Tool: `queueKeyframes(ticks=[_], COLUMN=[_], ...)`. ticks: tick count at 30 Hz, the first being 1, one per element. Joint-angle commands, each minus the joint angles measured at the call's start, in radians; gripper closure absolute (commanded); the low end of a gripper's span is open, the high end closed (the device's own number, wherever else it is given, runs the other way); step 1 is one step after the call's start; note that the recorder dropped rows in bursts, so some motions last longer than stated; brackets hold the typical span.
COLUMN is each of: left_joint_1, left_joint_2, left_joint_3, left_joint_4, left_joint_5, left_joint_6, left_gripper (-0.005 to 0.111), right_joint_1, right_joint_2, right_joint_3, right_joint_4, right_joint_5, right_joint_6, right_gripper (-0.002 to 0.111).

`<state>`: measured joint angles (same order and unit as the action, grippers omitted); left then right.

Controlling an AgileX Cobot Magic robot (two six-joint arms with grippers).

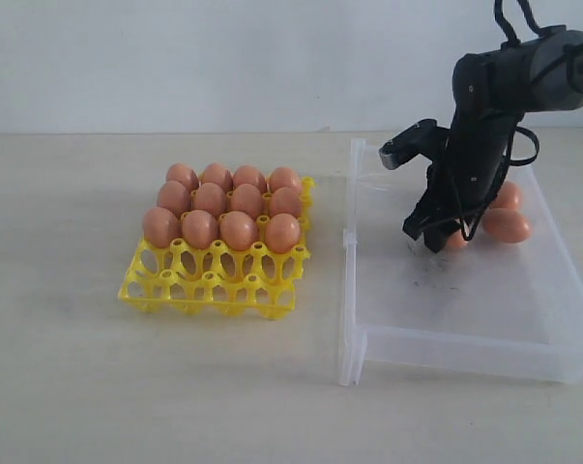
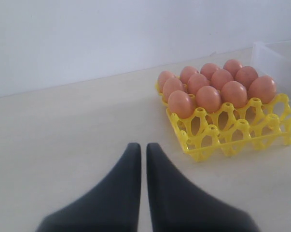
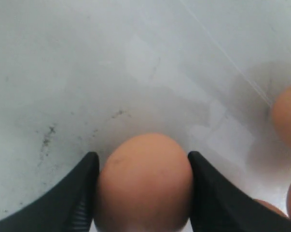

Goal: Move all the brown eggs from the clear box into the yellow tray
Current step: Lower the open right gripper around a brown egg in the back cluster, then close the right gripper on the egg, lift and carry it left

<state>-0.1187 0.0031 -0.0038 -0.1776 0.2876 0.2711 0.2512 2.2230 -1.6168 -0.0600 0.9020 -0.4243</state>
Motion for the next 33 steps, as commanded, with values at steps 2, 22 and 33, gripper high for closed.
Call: queueKeyframes(ticks=[2, 22, 33], left_joint_1=[-0.006, -0.006, -0.006], left_joint_2=[-0.003, -0.003, -0.003], left_joint_3=[0.004, 0.004, 0.004], left_joint_4=[0.002, 0.002, 0.002], left_joint_5=[-0.002, -0.002, -0.002], left_joint_6=[0.000, 0.000, 0.000], left_gripper=[0.103, 0.103, 0.103], right_joint_1=[0.000, 0.018, 0.220], right_joint_2=[0.010, -0.296, -0.408], right_joint_3=[0.007, 0.312, 0.498], right_joint_4=[-0.006, 0.141, 0.139], right_joint_5=[0.022, -0.655, -1.057], right_joint_6=[0.088, 0.235, 0.222], right_gripper=[0.108, 0.108, 0.108])
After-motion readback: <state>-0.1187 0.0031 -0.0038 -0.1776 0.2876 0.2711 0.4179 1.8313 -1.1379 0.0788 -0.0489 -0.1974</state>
